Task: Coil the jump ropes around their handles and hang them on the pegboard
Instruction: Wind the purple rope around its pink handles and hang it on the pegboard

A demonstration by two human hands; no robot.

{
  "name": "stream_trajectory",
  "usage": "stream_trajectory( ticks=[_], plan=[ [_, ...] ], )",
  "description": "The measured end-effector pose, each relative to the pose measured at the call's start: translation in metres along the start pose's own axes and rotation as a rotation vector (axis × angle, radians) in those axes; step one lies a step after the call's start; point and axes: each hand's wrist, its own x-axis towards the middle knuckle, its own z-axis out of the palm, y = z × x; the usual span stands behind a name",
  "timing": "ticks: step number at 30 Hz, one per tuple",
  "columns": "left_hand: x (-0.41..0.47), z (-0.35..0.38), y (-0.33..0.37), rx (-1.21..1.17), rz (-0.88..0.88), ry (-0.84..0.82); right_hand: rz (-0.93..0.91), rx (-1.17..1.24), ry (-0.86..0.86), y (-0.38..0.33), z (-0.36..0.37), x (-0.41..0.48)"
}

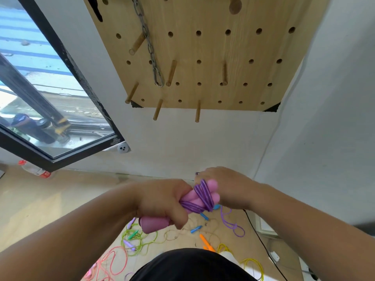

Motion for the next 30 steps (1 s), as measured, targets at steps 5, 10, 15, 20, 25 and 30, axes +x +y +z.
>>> stream_trajectory(
  ticks=[5, 10, 15, 20, 25, 30],
  plan=[
    [0.015, 0.003, -0.006, 0.388, -0.140, -0.031, -0.007, -0.196, -0.225, -0.003, -0.029, 0.027],
    [0.036, -0.001, -0.018, 0.520, -0.265, 0.093, 0.085, -0.217, -0.198, -0.019, -0.050, 0.045],
    [0.050, -0.006, -0.027, 0.497, -0.313, 0.249, 0.211, -0.042, -0.021, -0.045, -0.044, 0.046],
    [0.052, -0.020, -0.034, 0.375, -0.309, 0.457, 0.299, 0.261, 0.204, -0.048, -0.018, 0.034],
    [0.046, -0.026, -0.034, 0.092, -0.253, 0.604, 0.304, 0.498, 0.510, -0.045, 0.011, 0.006],
    [0.045, -0.019, -0.028, -0.163, -0.166, 0.628, 0.255, 0.510, 0.685, -0.045, 0.022, -0.009]
  ],
)
